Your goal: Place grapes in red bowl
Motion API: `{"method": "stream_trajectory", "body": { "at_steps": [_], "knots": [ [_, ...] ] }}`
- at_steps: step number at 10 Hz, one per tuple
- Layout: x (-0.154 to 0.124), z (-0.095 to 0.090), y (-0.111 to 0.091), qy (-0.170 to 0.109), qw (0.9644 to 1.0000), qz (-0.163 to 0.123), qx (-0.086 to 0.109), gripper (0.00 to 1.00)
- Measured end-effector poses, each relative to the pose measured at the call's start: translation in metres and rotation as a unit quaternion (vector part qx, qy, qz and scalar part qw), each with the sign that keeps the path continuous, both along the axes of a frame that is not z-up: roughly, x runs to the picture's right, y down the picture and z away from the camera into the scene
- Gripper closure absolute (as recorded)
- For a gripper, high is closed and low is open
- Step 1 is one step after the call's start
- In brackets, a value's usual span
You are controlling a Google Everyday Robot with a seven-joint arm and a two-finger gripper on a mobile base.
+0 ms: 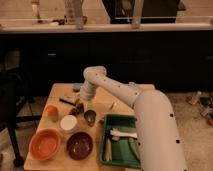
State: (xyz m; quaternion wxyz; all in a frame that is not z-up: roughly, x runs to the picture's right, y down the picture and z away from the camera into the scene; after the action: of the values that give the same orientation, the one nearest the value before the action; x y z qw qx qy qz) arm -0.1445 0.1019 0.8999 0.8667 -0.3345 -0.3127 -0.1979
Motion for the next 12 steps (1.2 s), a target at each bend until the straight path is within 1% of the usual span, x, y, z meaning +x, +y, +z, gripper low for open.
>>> {"method": "stream_trajectory", "body": {
  "at_steps": [5, 10, 11, 12],
  "knots": [
    [0.008, 0.009, 0.012, 0.002, 0.9998, 0.003, -0.018, 0.2],
    [0.002, 0.021, 0.017, -0.004, 0.9994, -0.011, -0.033, 0.2],
    [-0.001, 0.023, 0.019, -0.007, 0.9992, -0.016, -0.036, 0.22],
    [-0.002, 0.024, 0.02, -0.009, 0.9991, -0.02, -0.037, 0.27]
  ]
}}
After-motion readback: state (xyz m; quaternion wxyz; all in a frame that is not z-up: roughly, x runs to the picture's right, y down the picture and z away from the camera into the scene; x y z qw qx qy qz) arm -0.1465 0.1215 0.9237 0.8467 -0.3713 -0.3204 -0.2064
